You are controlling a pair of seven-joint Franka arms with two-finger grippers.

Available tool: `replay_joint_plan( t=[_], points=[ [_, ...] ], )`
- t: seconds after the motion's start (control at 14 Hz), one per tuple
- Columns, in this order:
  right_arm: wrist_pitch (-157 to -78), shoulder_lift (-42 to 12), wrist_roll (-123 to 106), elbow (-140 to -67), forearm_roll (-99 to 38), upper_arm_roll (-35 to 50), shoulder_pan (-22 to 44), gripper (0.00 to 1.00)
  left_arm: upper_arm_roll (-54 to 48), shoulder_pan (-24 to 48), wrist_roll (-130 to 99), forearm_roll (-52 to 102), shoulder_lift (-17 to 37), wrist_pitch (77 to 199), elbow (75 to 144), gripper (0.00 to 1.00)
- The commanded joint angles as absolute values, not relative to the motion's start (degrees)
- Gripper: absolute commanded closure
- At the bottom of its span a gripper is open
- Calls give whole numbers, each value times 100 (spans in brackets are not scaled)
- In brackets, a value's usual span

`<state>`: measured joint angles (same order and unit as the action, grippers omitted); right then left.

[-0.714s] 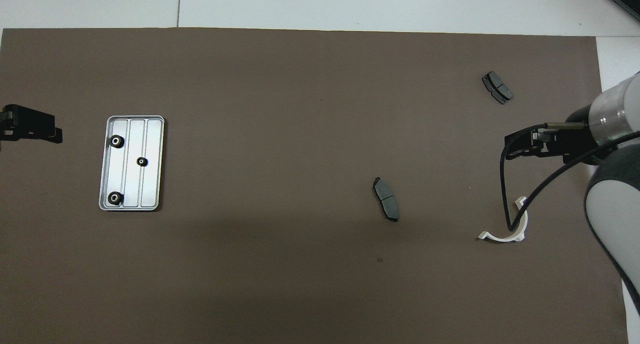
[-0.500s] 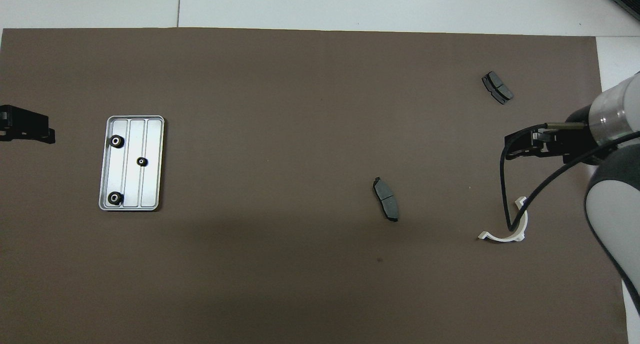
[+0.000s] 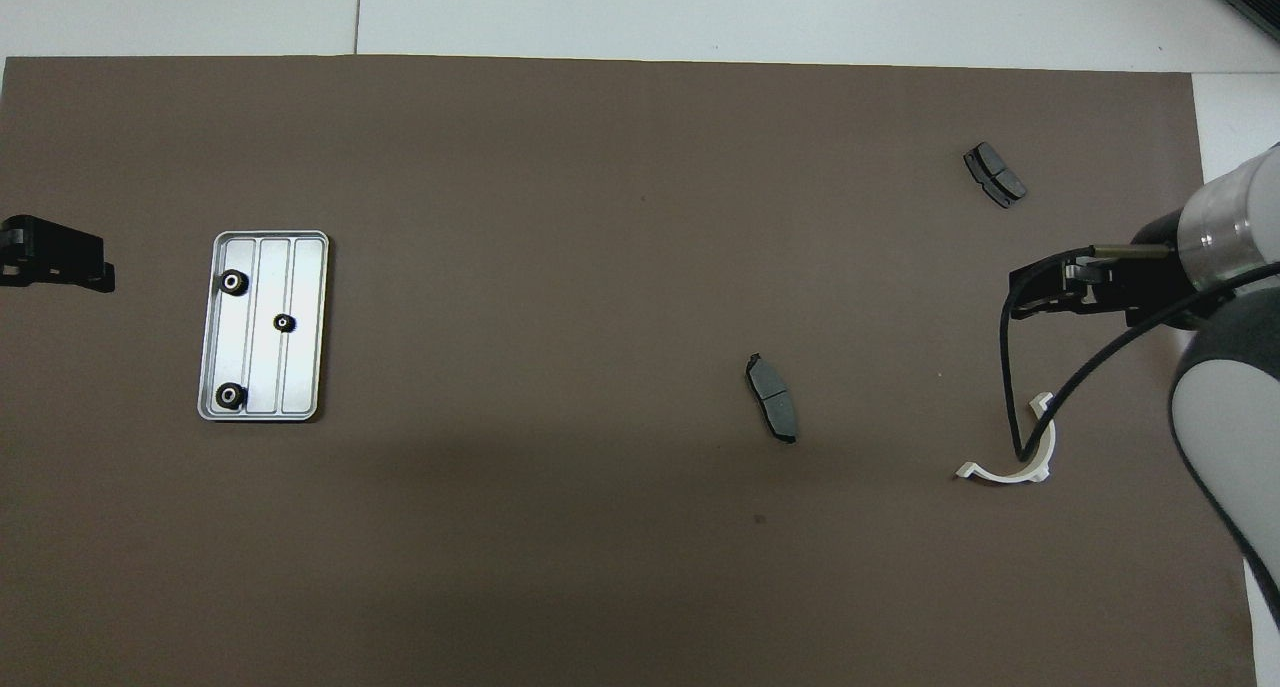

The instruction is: Place bearing gear from tray to pile

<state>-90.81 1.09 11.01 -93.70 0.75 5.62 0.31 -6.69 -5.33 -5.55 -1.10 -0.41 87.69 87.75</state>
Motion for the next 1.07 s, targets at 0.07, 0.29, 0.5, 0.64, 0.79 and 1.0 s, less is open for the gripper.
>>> replay_joint_plan(
  t=[0.07,0.29,0.5,0.64,0.79,1.0],
  points=[
    [-9105,105,976,-9360,35,589,-35,0,-642,-466,-519,-229,53,8780,8789,0],
    [-9105,105,976,-9360,35,589,-35,0,-642,-466,-519,-237,70,8745,8763,0],
    [-9105,105,976,-9360,35,589,-35,0,-677,-466,-519,-237,70,8649,8737,0],
    [-9105,105,976,-9360,35,589,-35,0,-694,-457,-510,-185,79,8578,8728,0],
    [-9105,105,976,-9360,35,589,-35,0,-703,-405,-510,-176,79,8578,8719,0],
    [-9105,105,976,-9360,35,589,-35,0,-729,-308,-518,-158,79,8578,8719,0]
  ],
)
